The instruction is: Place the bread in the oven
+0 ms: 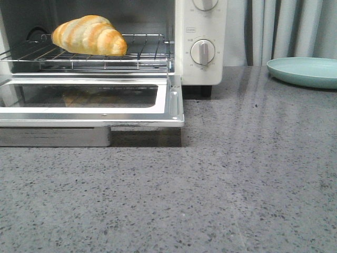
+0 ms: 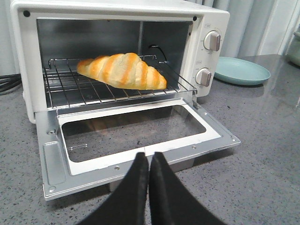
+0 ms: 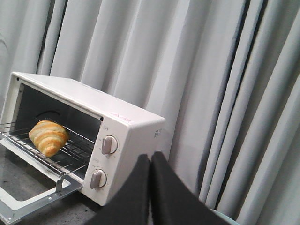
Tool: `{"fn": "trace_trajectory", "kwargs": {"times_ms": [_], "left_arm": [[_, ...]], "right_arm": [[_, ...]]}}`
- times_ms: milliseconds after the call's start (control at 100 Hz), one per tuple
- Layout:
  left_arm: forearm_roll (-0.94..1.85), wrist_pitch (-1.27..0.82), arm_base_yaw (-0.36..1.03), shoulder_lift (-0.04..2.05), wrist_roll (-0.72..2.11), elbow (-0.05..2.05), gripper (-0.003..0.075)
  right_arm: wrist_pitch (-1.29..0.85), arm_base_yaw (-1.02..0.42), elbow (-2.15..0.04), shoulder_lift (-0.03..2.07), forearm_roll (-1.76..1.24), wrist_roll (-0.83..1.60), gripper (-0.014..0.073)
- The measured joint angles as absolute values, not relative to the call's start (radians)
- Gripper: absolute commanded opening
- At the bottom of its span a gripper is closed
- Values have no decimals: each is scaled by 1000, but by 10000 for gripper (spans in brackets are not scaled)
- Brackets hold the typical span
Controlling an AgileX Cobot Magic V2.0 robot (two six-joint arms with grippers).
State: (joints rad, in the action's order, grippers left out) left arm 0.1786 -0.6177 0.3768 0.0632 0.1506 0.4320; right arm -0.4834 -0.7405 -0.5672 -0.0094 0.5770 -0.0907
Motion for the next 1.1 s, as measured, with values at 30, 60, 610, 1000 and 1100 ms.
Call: {"fn": "trace_trajectory", "kwargs": {"times_ms": [30, 60, 610, 1000, 1100], "left_arm": [[179, -618, 377, 63, 151, 432, -21], [181, -618, 377, 63, 151, 432, -21], [181, -618, 377, 63, 151, 432, -21], [158, -540, 356, 29, 174, 418, -21], [126, -458, 308, -4, 256, 361, -21]], "right_arm": [[-483, -740, -567, -14, 577, -91, -50], [-483, -740, -567, -15, 577, -91, -50], [-483, -739, -567, -15, 575, -91, -50], [-483, -739, -567, -15, 575, -91, -50], [-483, -739, -567, -15, 575, -91, -50]]}}
